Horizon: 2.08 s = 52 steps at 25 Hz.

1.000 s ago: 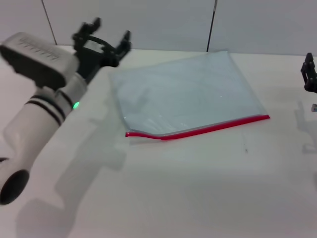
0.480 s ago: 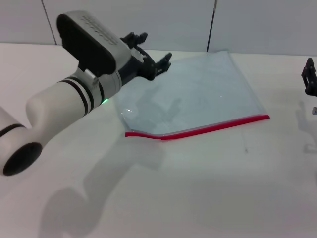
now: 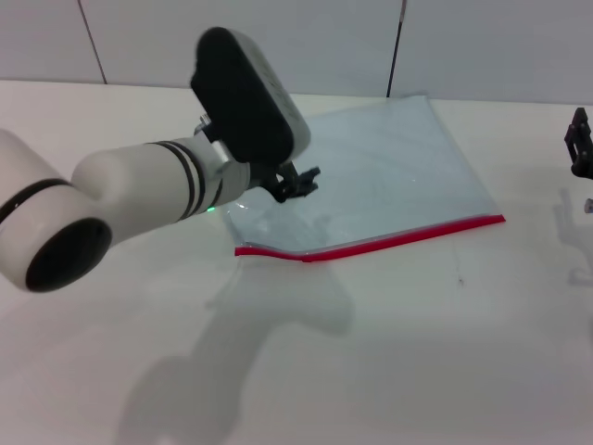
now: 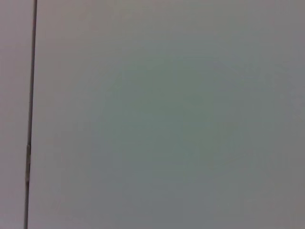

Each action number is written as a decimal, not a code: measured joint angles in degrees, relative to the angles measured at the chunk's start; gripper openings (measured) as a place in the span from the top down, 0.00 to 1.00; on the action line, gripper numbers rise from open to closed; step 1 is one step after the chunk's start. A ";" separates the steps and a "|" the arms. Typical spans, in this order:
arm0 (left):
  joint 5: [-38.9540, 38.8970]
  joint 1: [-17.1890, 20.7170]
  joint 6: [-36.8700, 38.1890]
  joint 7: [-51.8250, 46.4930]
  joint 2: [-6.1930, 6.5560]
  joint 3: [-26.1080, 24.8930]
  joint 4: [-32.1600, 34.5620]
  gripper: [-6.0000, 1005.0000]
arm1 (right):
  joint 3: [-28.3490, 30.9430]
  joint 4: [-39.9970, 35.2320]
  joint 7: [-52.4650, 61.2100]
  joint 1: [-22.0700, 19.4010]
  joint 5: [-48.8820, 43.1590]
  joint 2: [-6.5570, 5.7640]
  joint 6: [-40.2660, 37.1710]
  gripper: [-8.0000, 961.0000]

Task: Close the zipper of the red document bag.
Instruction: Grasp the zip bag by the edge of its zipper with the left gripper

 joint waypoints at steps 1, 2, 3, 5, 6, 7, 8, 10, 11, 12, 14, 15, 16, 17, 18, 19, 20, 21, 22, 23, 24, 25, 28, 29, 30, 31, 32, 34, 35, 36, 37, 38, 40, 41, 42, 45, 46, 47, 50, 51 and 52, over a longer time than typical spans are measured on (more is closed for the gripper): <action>0.03 -0.06 -2.02 1.35 -0.36 -0.37 -0.72 0.22 | 0.00 0.00 0.00 0.00 0.03 0.00 -0.03 0.37; 0.05 -0.13 -4.25 2.86 -0.76 -0.66 -1.51 0.22 | 0.00 0.00 0.00 0.01 0.05 0.00 -0.12 0.37; 0.10 -0.17 -6.59 4.45 -1.15 -0.91 -2.30 0.22 | 0.02 0.00 0.00 0.09 0.08 0.00 -0.42 0.37; 0.21 -0.23 -8.59 5.77 -1.45 -1.14 -2.95 0.22 | 0.04 0.00 0.00 0.19 0.08 0.00 -0.58 0.37; 0.57 -0.47 -13.09 8.39 -2.10 -1.51 -4.65 0.22 | 0.07 0.01 0.00 0.32 0.08 0.00 -0.71 0.37; 0.67 -0.55 -14.03 8.91 -2.23 -1.60 -5.02 0.22 | 0.07 0.03 0.00 0.44 0.08 0.00 -0.76 0.37; 0.87 -0.86 -16.86 10.15 -2.42 -1.74 -5.94 0.22 | 0.07 0.05 0.00 0.51 0.08 0.00 -0.79 0.37; 0.88 -1.71 -20.88 11.40 -2.49 -1.81 -7.18 0.22 | 0.09 0.12 0.00 0.61 0.08 0.00 -0.80 0.37; 0.87 -2.13 -22.41 11.69 -2.49 -1.82 -7.52 0.22 | 0.09 0.16 0.00 0.62 0.07 0.00 -0.81 0.37; 0.88 -2.66 -24.47 12.06 -2.49 -1.83 -7.97 0.22 | 0.09 0.22 0.00 0.63 0.07 0.00 -0.82 0.37; 0.88 -3.94 -29.19 12.95 -2.49 -1.83 -8.92 0.22 | 0.09 0.37 0.00 0.64 0.06 0.00 -0.83 0.37; 0.88 -4.14 -29.81 13.06 -2.49 -1.81 -9.03 0.22 | 0.09 0.44 0.00 0.66 0.07 0.00 -0.84 0.37; 0.88 -4.75 -31.41 13.28 -2.48 -1.71 -9.24 0.22 | 0.09 0.49 0.00 0.68 0.06 0.00 -0.85 0.37; 0.88 -5.41 -32.94 13.50 -2.47 -1.58 -9.38 0.22 | 0.10 0.51 0.00 0.70 0.06 0.00 -0.86 0.37; 0.88 -6.01 -34.32 13.69 -2.48 -1.41 -9.40 0.22 | 0.10 0.53 0.00 0.73 0.06 0.00 -0.86 0.37; 0.88 -6.68 -35.83 13.88 -2.49 -1.26 -9.41 0.22 | 0.09 0.53 0.00 0.76 0.06 0.00 -0.86 0.37; 0.88 -7.34 -37.35 14.04 -2.52 -1.11 -9.38 0.22 | 0.09 0.53 0.00 0.81 0.06 0.00 -0.86 0.37; 0.87 -7.72 -38.47 14.11 -2.54 -0.98 -9.37 0.22 | 0.09 0.53 0.00 0.86 0.06 0.00 -0.87 0.37; 0.88 -8.02 -39.41 14.13 -2.55 -0.87 -9.37 0.22 | 0.09 0.53 0.00 0.91 0.06 0.00 -0.87 0.37; 0.87 -8.25 -40.26 14.13 -2.55 -0.75 -9.40 0.22 | 0.09 0.53 0.00 0.95 0.06 0.00 -0.87 0.37; 0.87 -8.49 -40.81 14.14 -2.56 -0.67 -9.41 0.22 | 0.09 0.53 0.00 0.99 0.06 0.00 -0.87 0.37; 0.87 -8.78 -41.59 14.15 -2.56 -0.55 -9.39 0.22 | 0.09 0.53 0.00 0.99 0.06 0.00 -0.87 0.37; 0.91 -9.28 -42.69 14.16 -2.56 -0.24 -8.82 0.22 | 0.09 0.52 0.00 1.10 0.06 0.00 -0.87 0.37; 0.93 -9.44 -42.91 14.16 -2.55 -0.17 -8.50 0.22 | 0.09 0.50 0.00 1.15 0.06 0.00 -0.87 0.37; 0.93 -9.59 -42.99 14.17 -2.54 -0.15 -8.14 0.22 | 0.09 0.49 0.00 1.17 0.06 0.00 -0.87 0.37; 0.93 -9.77 -43.03 14.17 -2.52 -0.13 -7.71 0.22 | 0.09 0.49 0.00 1.17 0.06 0.00 -0.87 0.37; 0.95 -10.06 -43.02 14.17 -2.49 -0.13 -7.17 0.22 | 0.09 0.50 0.00 1.17 0.06 0.00 -0.87 0.37; 0.96 -10.55 -42.98 14.17 -2.46 -0.12 -5.95 0.22 | 0.09 0.50 0.00 1.18 0.06 0.00 -0.87 0.37; 0.96 -10.92 -42.95 14.17 -2.46 -0.07 -5.24 0.22 | 0.09 0.50 0.00 1.17 0.06 0.00 -0.87 0.37; 0.96 -11.27 -42.89 14.17 -2.48 -0.02 -4.46 0.22 | 0.09 0.48 0.00 1.18 0.06 0.00 -0.87 0.37; 0.96 -11.58 -42.85 14.15 -2.49 0.02 -3.79 0.22 | 0.09 0.45 0.00 1.18 0.06 0.00 -0.86 0.37; 0.96 -11.95 -42.76 14.05 -2.51 0.05 -3.15 0.22 | 0.09 0.43 0.00 1.20 0.06 0.00 -0.86 0.37; 0.96 -12.48 -42.59 13.85 -2.52 0.06 -2.18 0.22 | 0.09 0.36 0.00 1.24 0.06 0.00 -0.86 0.37; 0.96 -12.69 -42.43 13.82 -2.52 0.05 -1.77 0.22 | 0.09 0.29 0.00 1.25 0.06 0.00 -0.86 0.37; 0.96 -12.89 -42.25 13.81 -2.52 0.06 -1.38 0.22 | 0.09 0.24 0.00 1.25 0.06 0.00 -0.86 0.37; 0.98 -13.62 -41.65 13.72 -2.51 0.05 0.08 0.22 | 0.09 0.19 0.00 1.30 0.06 0.00 -0.86 0.37; 1.00 -13.79 -41.49 13.69 -2.51 0.05 0.45 0.22 | 0.09 0.18 0.00 1.32 0.06 0.00 -0.86 0.37; 1.02 -13.93 -41.39 13.67 -2.50 0.04 0.68 0.23 | 0.09 0.17 0.00 1.33 0.07 0.00 -0.86 0.37; 1.03 -14.15 -40.91 13.65 -2.41 0.05 1.02 0.28 | 0.04 0.11 0.00 1.35 0.06 0.00 -0.86 0.37; 1.04 -14.20 -40.53 13.65 -2.37 0.04 1.22 0.29 | 0.02 0.09 0.00 1.38 0.06 0.00 -0.86 0.37; 1.05 -14.29 -40.25 13.64 -2.36 0.04 1.48 0.29 | 0.01 0.09 0.00 1.40 0.06 0.00 -0.86 0.37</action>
